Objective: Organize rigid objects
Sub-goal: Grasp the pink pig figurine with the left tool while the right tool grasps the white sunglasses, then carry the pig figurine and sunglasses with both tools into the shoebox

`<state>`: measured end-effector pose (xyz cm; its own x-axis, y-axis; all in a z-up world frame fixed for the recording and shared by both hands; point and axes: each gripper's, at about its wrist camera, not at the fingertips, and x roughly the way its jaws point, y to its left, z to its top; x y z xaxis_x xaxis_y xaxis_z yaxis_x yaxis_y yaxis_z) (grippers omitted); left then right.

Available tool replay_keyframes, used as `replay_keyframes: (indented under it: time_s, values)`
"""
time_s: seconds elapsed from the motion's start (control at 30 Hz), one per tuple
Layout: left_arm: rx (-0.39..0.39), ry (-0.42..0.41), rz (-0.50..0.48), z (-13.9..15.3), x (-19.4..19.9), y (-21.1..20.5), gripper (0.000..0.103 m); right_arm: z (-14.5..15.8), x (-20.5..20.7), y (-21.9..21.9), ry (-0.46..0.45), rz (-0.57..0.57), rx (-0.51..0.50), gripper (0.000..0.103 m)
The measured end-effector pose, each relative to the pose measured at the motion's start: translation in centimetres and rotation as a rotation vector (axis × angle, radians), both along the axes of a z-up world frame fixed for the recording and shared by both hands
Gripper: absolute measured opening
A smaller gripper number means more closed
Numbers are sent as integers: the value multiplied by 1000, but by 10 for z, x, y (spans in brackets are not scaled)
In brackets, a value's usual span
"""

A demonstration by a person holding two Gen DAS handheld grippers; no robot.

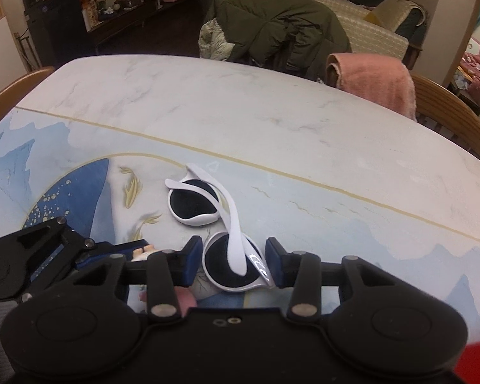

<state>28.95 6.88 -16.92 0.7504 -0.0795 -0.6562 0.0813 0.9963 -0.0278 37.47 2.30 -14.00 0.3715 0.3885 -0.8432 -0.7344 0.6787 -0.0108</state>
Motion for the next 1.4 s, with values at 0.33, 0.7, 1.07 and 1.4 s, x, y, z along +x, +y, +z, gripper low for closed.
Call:
replay_keyframes:
  time_s: [0.33,0.7,1.07,1.4]
  values:
    - [-18,8,41,25,-20,8,77,35,-27,-28,-9,-42,29,42]
    - [-35,-27,29,81,-50,-16,77,84,-70,-87,-26,-125,92,42]
    - [17,-49,-58,126,-76,-83,77,125,-101,-156,-77,-160,171,42]
    - [20,-37,-120,144,-73,-162,77,138,-108,-236,-90,-231,206,42]
